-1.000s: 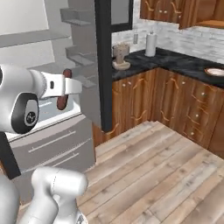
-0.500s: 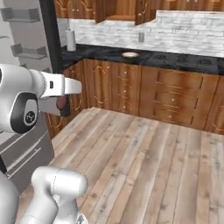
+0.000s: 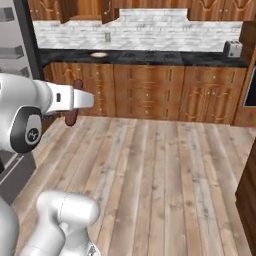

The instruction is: Move the hot dog bun to the plate on the dining table and place the condiment next to that plate. Then navigate to the fridge and take the sausage and place it on the plate as well.

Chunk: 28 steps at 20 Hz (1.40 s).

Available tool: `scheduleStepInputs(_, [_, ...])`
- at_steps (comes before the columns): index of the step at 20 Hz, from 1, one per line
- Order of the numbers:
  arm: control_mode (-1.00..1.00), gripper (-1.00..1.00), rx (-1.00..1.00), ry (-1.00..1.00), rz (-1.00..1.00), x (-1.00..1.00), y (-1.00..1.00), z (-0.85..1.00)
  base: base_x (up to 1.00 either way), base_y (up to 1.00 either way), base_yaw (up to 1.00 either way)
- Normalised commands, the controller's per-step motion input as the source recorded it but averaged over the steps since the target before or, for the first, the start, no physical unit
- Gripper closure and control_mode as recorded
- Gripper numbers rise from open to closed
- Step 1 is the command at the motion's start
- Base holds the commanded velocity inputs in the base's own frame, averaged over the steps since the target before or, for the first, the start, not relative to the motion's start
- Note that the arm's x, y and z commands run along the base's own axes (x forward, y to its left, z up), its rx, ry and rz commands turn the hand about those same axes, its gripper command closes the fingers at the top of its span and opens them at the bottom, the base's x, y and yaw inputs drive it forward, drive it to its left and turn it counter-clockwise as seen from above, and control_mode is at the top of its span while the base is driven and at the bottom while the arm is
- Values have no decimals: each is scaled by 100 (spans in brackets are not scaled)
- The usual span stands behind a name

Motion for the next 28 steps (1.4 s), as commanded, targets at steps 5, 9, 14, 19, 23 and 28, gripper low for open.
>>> scheduleStepInputs(5, [100, 100, 0, 0, 0, 0, 0, 0, -92, -90, -21])
scheduleStepInputs(9, [100, 100, 0, 0, 0, 0, 0, 0, -71, -100, -16])
scheduleStepInputs(14, [100, 100, 0, 0, 0, 0, 0, 0, -62, -100, -15])
scheduleStepInputs(19, [100, 100, 0, 0, 0, 0, 0, 0, -48, -100, -13])
scheduleStepInputs(23, [100, 100, 0, 0, 0, 0, 0, 0, -41, -100, -9])
scheduleStepInputs(28, [100, 100, 0, 0, 0, 0, 0, 0, -28, -100, -7])
